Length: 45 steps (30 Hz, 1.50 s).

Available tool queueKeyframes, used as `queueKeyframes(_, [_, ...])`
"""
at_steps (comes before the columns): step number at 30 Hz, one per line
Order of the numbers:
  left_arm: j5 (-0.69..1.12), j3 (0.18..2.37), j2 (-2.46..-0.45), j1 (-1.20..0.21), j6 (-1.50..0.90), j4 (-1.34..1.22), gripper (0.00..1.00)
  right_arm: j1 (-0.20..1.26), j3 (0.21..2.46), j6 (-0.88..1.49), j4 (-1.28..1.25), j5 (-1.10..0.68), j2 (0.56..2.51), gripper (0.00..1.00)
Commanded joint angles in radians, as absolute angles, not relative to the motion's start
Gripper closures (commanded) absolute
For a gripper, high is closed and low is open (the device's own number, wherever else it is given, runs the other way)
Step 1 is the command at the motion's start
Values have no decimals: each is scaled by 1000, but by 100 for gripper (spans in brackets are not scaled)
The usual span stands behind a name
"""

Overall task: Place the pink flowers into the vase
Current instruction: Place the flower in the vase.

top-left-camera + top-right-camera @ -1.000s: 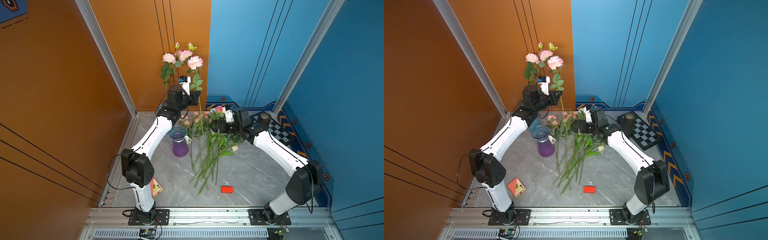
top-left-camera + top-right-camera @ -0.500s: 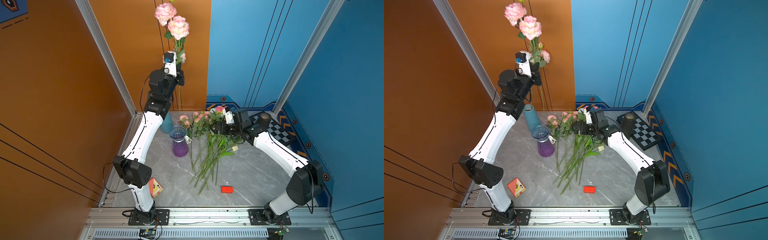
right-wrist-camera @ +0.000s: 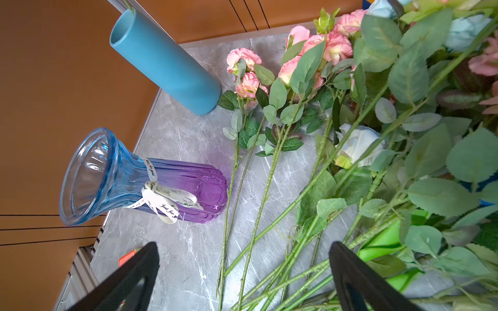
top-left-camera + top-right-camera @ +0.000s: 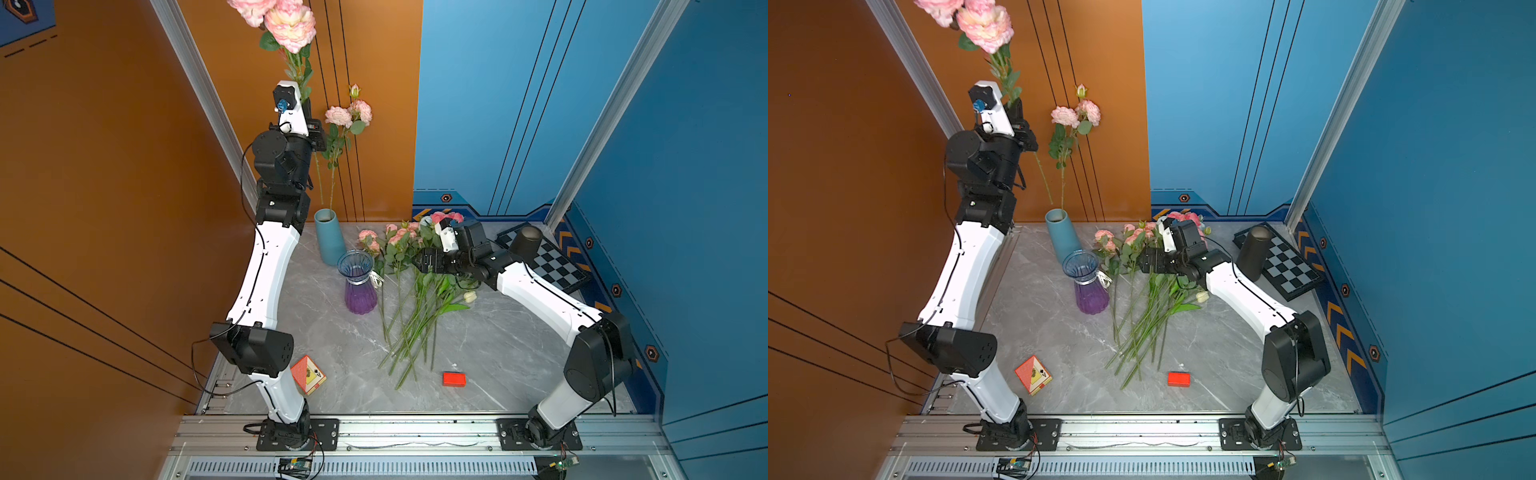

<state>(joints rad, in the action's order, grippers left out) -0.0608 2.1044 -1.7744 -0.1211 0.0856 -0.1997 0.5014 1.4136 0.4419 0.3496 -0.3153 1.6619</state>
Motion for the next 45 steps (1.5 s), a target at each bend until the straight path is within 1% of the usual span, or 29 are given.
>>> queueKeyframes(1, [-70, 2048, -1744, -96, 53, -253, 100, 509, 1458, 437, 364, -333, 1675, 0])
queueKeyframes(20, [-50, 1792, -1794, -74, -40, -358, 100, 514, 1482, 436, 374, -347, 1726, 0])
queueKeyframes(45, [-15, 1773, -1997, -58, -59, -356, 100, 520, 1484, 437, 374, -346, 1750, 0])
